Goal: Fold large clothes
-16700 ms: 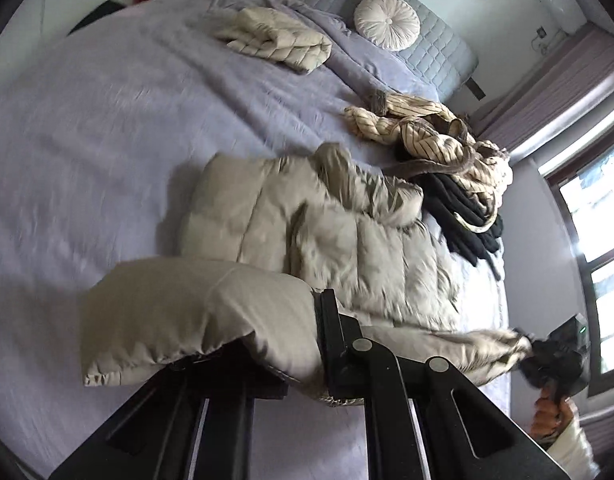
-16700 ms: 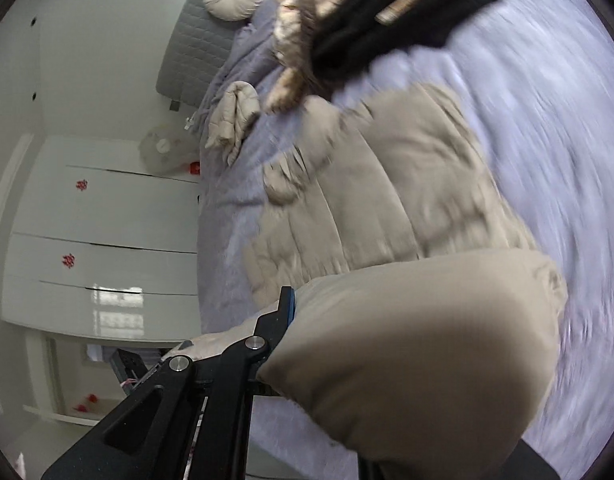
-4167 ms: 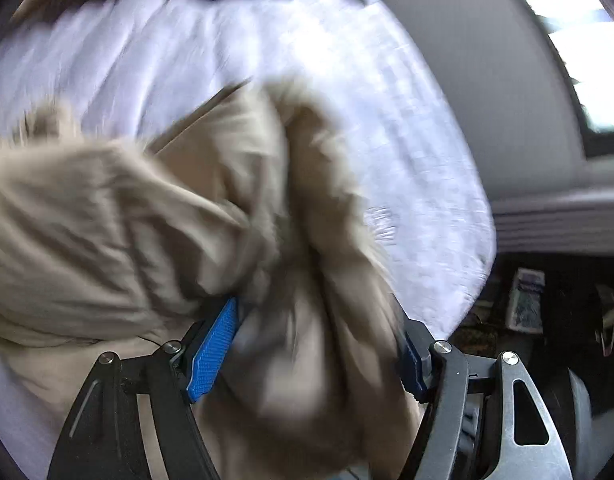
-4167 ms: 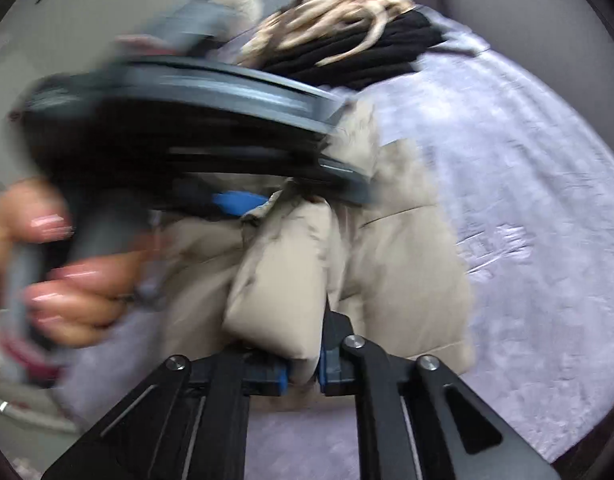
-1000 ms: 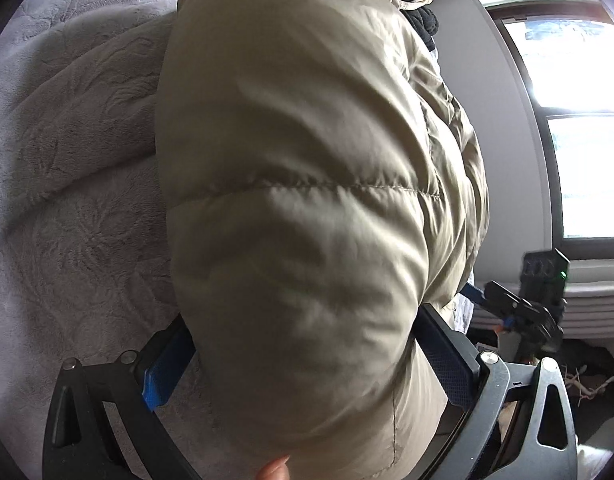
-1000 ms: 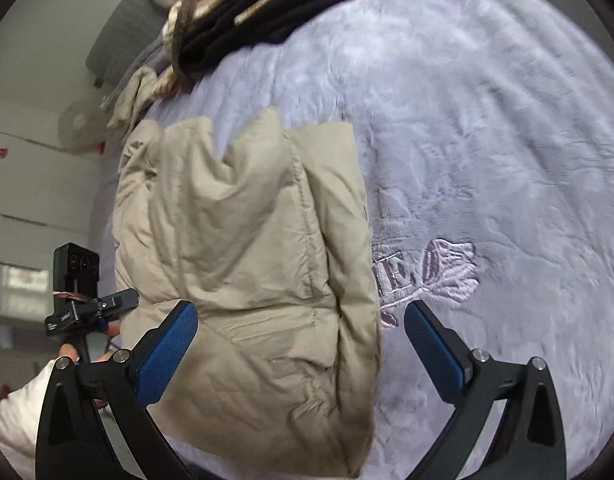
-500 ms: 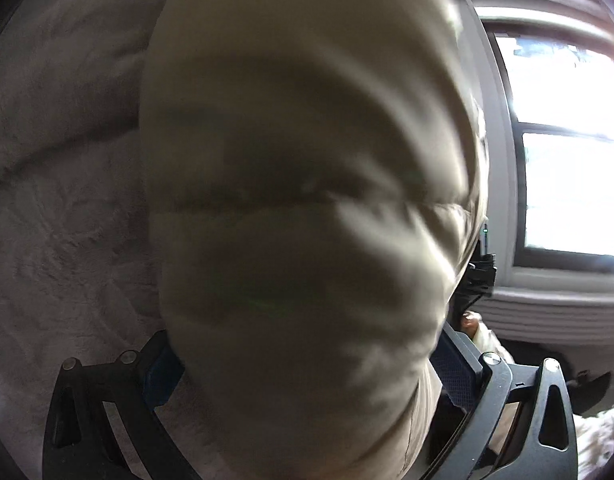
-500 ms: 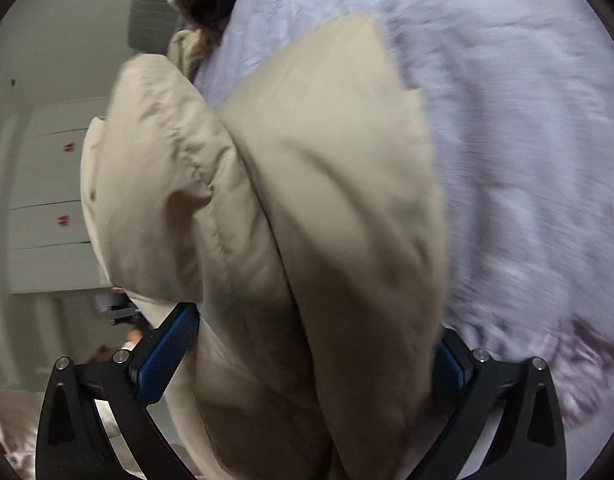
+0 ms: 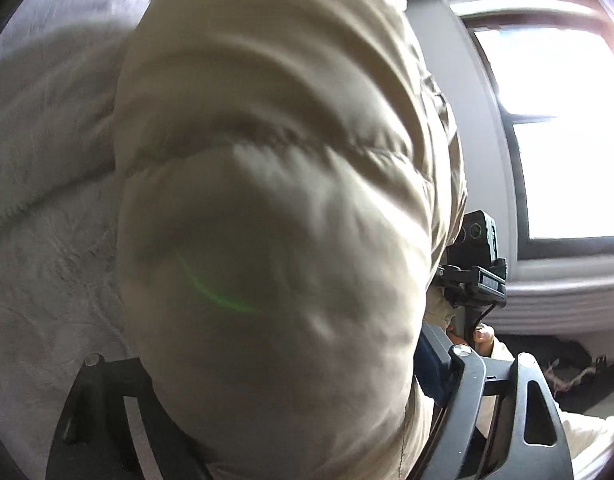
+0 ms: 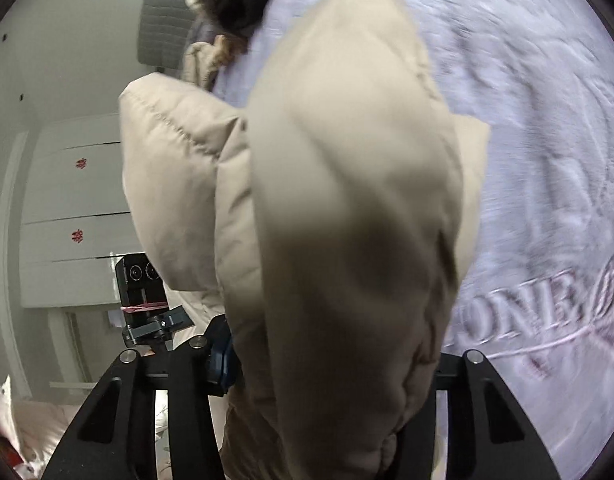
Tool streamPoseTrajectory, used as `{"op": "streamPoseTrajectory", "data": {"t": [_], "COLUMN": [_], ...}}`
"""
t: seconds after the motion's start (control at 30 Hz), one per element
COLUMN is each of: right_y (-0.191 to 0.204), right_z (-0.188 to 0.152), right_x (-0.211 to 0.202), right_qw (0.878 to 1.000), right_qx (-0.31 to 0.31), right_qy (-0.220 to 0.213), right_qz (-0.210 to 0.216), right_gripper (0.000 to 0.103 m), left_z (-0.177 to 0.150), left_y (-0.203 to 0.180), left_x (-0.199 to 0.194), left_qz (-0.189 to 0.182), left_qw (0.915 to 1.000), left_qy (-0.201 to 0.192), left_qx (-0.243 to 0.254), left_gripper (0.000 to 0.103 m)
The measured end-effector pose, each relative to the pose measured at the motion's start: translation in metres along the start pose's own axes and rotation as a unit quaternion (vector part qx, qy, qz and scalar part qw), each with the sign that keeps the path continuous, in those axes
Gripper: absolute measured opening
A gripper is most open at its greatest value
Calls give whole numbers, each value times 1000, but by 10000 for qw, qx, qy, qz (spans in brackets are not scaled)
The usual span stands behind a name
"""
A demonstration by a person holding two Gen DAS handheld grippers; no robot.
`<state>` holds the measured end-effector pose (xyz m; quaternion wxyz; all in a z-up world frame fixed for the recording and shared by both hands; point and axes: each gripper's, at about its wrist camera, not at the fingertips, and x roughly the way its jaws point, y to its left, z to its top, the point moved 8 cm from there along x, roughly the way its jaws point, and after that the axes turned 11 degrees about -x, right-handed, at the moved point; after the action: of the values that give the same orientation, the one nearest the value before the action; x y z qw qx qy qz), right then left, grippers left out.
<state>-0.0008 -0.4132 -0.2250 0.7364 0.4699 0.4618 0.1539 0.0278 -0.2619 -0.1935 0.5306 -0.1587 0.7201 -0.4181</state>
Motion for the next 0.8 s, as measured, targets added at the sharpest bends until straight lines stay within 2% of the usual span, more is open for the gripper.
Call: {"op": "streamPoseTrajectory", "data": {"t": [0.17,0.33,0.5,0.6,0.67,0.73,0.8], "right_y": [45,91,130,141,134,125,118], "right_z": [-3,-2,-5,-6,-8,-12,-16], "right_x": [23,77,162,221,253,281,292], "right_qw": [9998,9989,9971,9964,9965,9967,9971], "right_qx": [-176,-444,-546,-515,-407,-223,-119], "right_qy": [-78,80,352,549,678,774,748], "right_qz": [66,148,384,378,279,111,-23], "right_gripper": [52,52,52,52,52,55,59], "left_z": [5,11,21,27,33,34,35], "left_y": [3,38,101,149,187,220,251], "left_x": [-47,-112,-187,-219,-228,-225,-224], "left_qz": [-70,-2,274,428,507,563,519], "left_qw": [9997,9989,9956,9933,9912,9872,9830], "left_qy": [-164,-464,-878,-963,-966,-995,-984], "left_qx": [150,57,-187,-465,-747,-1110,-1463], "left_gripper": [85,85,85,85,85,92,96]}}
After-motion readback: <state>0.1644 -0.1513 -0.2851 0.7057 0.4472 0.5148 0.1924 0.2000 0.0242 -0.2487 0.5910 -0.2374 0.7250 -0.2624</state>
